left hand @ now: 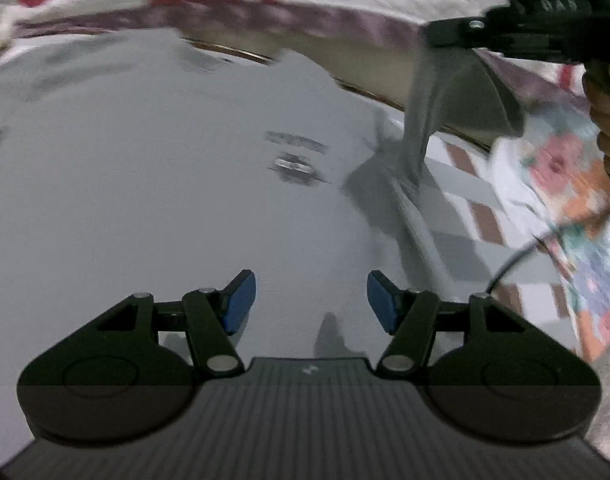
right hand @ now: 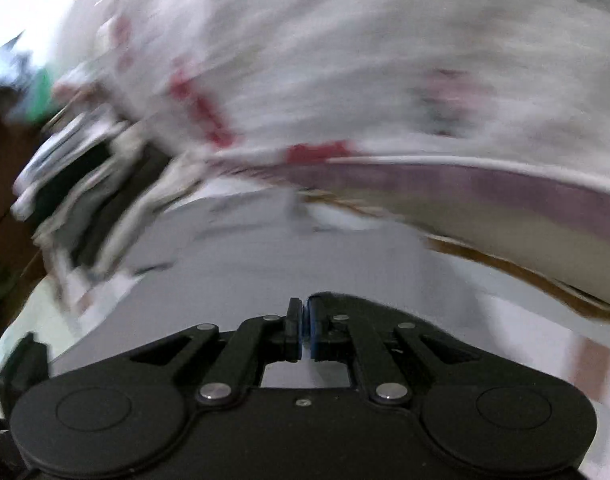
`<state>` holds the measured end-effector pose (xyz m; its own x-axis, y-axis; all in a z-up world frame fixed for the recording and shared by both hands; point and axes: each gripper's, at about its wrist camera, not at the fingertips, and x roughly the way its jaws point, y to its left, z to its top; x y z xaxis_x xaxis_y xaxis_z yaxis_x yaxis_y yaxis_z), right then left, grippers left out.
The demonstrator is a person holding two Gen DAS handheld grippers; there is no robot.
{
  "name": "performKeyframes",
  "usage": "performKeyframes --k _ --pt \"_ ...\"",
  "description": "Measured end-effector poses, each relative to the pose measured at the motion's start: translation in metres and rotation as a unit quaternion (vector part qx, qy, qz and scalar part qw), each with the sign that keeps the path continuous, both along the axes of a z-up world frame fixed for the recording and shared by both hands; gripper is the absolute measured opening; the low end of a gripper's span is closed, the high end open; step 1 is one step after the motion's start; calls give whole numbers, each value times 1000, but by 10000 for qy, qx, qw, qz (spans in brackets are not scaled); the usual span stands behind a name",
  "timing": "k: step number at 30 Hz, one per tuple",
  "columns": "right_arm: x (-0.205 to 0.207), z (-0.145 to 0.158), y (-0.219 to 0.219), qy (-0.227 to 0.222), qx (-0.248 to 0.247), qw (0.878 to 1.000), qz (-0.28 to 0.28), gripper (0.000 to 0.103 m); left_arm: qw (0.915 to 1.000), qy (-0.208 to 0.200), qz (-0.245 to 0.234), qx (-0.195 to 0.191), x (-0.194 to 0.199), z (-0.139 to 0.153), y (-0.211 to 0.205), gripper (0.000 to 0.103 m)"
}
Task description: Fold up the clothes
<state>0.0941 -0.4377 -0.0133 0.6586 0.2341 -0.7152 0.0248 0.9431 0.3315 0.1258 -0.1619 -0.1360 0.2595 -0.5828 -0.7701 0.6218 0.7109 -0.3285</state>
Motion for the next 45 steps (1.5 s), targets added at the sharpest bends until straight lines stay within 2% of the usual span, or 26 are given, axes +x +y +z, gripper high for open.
performKeyframes --k 1,4,5,7,8,10,12,13,14,16,18,20,21,22,24,27,29,30,33,35,36,37,38,41,43,45 --pt "19 -1 24 75 -35 9996 253 6 9997 -88 226 46 2 1 9 61" --pt "52 -39 76 628 -360 9940 825 7 9983 42 581 -42 9 -3 35 61" --pt "56 -52 81 730 -324 9933 840 8 9980 71 632 -41 11 -6 43 61" --pt "54 -68 66 831 33 9952 523 9 9983 18 581 0 11 -9 51 61" --pt "49 -67 49 827 290 9960 186 11 9986 -10 534 57 12 -11 51 61" --pt "34 -60 12 713 719 9938 -449 22 9991 -19 407 134 17 -16 46 61" --pt "15 -47 -26 510 1060 9876 -1043 26 9996 43 257 145 25 -21 36 61" --pt "6 -42 -40 424 1056 9855 -1258 27 9997 64 173 149 29 -23 31 61" --pt "1 -40 -49 400 958 9850 -1380 27 9998 64 79 159 33 -23 24 61" --pt "-2 -45 -58 545 401 9877 -1412 28 9996 -117 -147 191 37 -19 7 61" --pt "-2 -56 -54 676 -601 9894 -1139 28 9980 -378 -468 204 39 -15 -15 64" --pt "-2 -70 -50 716 -1546 9823 -777 28 9946 -611 -810 207 40 -12 -38 65" --pt "-1 -80 -50 712 -1844 9783 -617 28 9931 -666 -941 205 40 -12 -50 65" --pt "-2 -87 -56 717 -1886 9778 -565 28 9918 -707 -1049 186 41 -13 -64 65" --pt "2 -100 -77 740 -1431 9839 -771 28 9912 -760 -1073 154 46 -17 -87 65" --pt "2 -114 -103 660 -544 9893 -1179 28 9927 -910 -781 144 57 -25 -112 65" --pt "3 -122 -106 663 -209 9903 -1204 29 9931 -990 -608 127 65 -30 -127 65" --pt "3 -124 -106 659 -166 9905 -1195 30 9933 -996 -577 115 69 -33 -133 65" --pt "6 -131 -97 678 -206 9893 -1276 39 9919 -697 -1026 268 78 -47 -148 70" --pt "10 -134 -98 648 -251 9872 -1437 43 9857 -888 -1313 564 74 -53 -154 70" --pt "11 -134 -100 609 -254 9860 -1534 44 9810 -1081 -1445 718 70 -54 -156 66" --pt "11 -135 -103 591 -169 9851 -1606 45 9748 -1313 -1571 882 66 -54 -156 40" --pt "10 -136 -106 573 -84 9841 -1677 45 9696 -1474 -1681 992 63 -52 -156 2" --pt "8 -139 -111 551 92 9828 -1763 46 9710 -1575 -1503 991 69 -36 -147 3" --pt "7 -140 -110 577 113 9843 -1665 46 9792 -1576 -1132 597 79 -20 -126 3" --pt "7 -140 -108 583 101 9855 -1590 47 9846 -1560 -675 414 86 -15 -105 3"
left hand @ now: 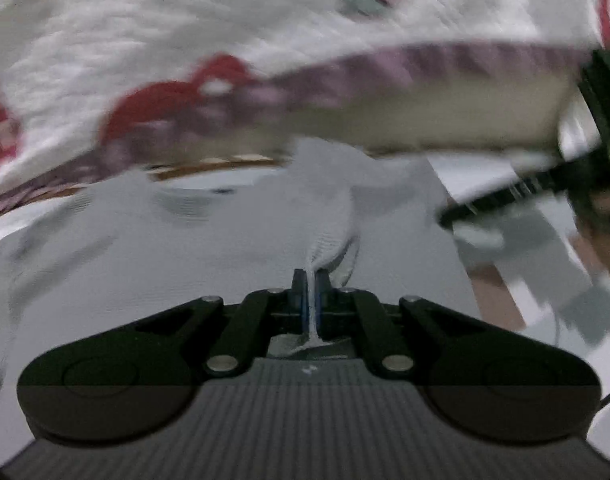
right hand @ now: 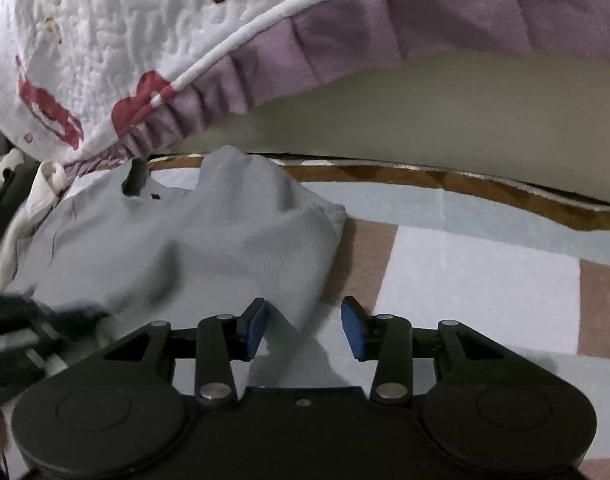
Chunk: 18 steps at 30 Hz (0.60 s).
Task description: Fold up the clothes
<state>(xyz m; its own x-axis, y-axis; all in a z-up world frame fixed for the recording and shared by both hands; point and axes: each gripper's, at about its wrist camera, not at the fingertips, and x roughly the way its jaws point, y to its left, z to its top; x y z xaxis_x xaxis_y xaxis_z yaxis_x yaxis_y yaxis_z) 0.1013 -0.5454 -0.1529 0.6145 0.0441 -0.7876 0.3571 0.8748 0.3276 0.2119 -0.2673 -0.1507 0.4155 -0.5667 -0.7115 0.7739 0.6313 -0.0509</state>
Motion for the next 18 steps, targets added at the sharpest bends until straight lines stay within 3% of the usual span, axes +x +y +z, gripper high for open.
performKeyframes --k 3,6,8,9,11,15,17,18 --pt "2 0 0 7 123 9999 -71 48 9935 964 468 -375 19 -27 29 8" --pt "5 -1 3 59 82 9999 -92 48 9749 1824 838 -964 38 -47 57 18" --pt "5 1 6 43 33 10000 -38 48 9650 1963 1131 -1324 43 -42 77 50" --pt "4 4 6 -1 59 10000 -29 48 9637 1930 1173 -1422 40 -38 84 53" --pt "4 7 5 -63 177 9998 -26 48 9645 1916 1006 -1513 31 -32 96 54" --pt "6 5 6 8 799 9968 4 48 9730 1980 224 -1166 3 -30 99 56" --pt "9 6 16 245 1092 9930 369 48 9766 1927 -52 -953 -8 -32 93 61" --pt "7 13 27 256 968 9927 676 48 9794 1827 -122 -846 -14 -32 91 61"
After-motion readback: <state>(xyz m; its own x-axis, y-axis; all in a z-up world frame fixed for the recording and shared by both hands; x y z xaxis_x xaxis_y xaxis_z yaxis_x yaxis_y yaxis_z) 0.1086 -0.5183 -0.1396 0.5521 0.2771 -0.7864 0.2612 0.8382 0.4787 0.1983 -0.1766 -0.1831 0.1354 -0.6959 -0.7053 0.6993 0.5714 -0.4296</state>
